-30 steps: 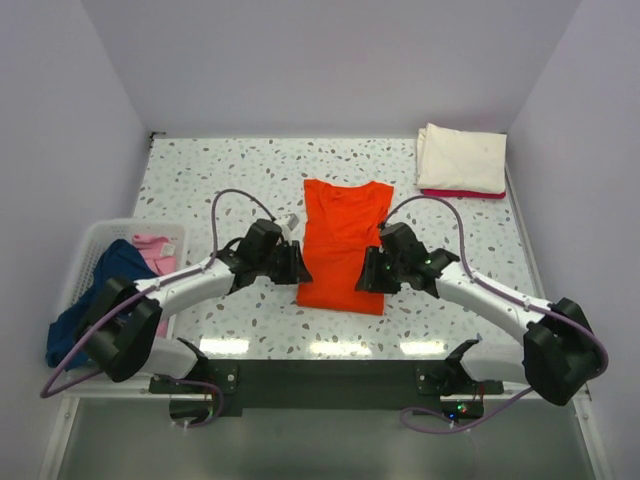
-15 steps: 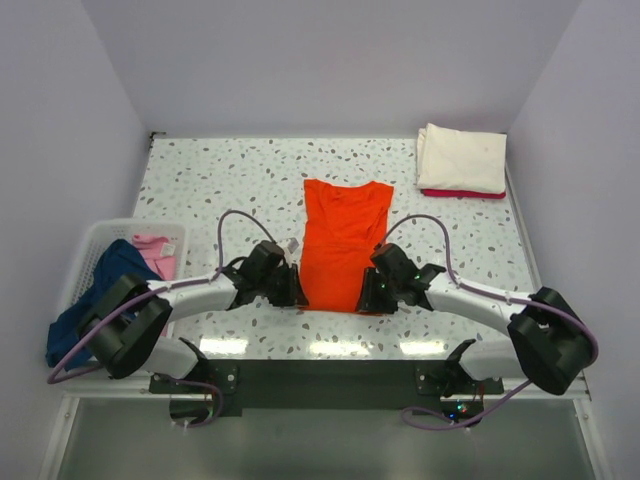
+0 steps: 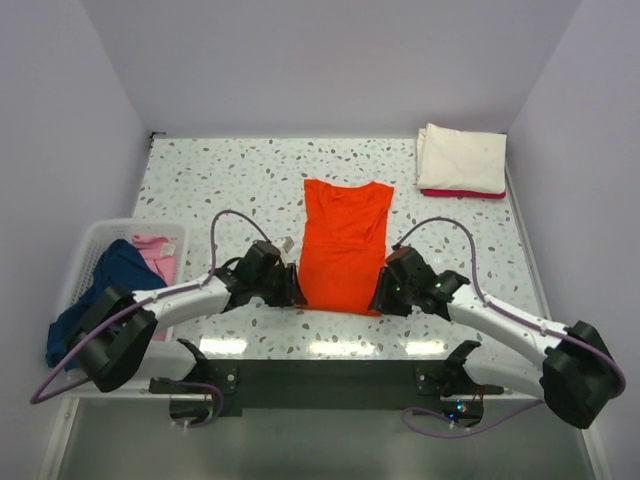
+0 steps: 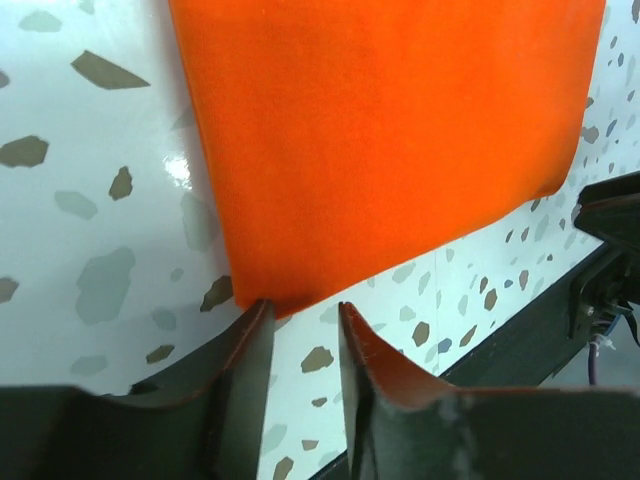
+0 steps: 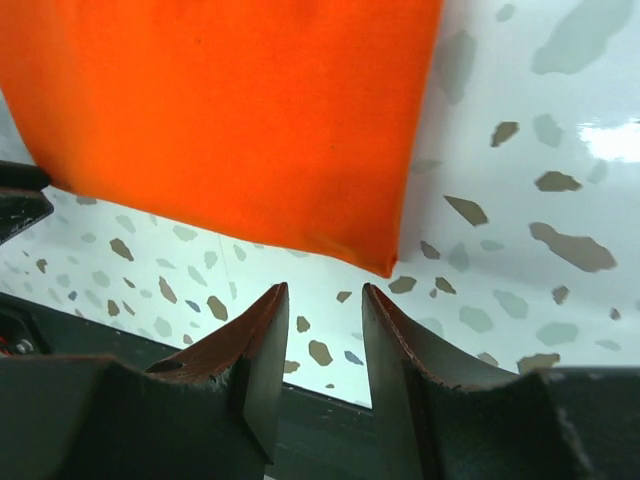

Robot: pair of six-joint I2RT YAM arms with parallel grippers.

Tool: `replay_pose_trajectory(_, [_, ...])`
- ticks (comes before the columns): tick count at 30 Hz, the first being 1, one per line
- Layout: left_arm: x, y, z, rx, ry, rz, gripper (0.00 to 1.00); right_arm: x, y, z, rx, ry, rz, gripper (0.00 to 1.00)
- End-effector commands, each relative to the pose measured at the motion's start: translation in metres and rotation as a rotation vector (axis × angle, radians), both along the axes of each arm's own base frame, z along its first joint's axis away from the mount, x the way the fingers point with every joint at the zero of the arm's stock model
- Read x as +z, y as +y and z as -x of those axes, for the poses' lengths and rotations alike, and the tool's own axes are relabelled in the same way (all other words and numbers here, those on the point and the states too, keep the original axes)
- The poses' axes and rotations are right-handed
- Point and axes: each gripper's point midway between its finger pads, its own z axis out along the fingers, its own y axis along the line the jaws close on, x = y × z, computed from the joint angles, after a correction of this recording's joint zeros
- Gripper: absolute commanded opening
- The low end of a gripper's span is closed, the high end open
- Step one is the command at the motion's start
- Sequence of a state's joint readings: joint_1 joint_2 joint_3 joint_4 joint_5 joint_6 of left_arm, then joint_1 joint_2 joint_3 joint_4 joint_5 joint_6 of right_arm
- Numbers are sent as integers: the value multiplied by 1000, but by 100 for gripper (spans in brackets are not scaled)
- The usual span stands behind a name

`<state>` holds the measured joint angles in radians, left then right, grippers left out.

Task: Fold and stack the t-shirts
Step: Fold the tshirt

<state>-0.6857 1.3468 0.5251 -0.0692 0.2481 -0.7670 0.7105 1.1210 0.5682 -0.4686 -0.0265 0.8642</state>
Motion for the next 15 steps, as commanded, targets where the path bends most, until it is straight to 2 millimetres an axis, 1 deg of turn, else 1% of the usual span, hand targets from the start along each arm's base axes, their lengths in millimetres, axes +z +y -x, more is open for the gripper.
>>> replay_pose_trajectory(1, [12,11,-1,36,-24,-31,39,5,-20,4,-90,-4,11,40])
replay_pose_trajectory(2, [16,12,-1,42,-35,-26,43,5,-22,4,-100,-5,7,40])
replay_pose_trajectory(3, [16,13,0,47,-34,-28,45,7,-22,4,-116,-5,-7,41])
replay_pose_trajectory(5, [18,14,3,49,-23,-20,48,5,-24,4,-129,-1,-18,41])
replay_pose_trajectory(8, [19,16,5,65,-21,-16,50,1,-18,5,-131,23,-53,42])
replay_pose_trajectory(10, [16,17,5,76,-17,-14,51,-2,-12,6,-129,36,-83,43])
replay_pose_trajectory(12, [14,17,4,74,-17,-4,48,-6,-10,7,-137,53,-97,43])
replay_pose_trajectory(13, [10,18,7,73,2,1,47,-8,-9,8,-135,57,-111,43])
replay_pose_trajectory(15, [8,16,7,71,0,16,46,-9,-10,7,-149,59,-115,43])
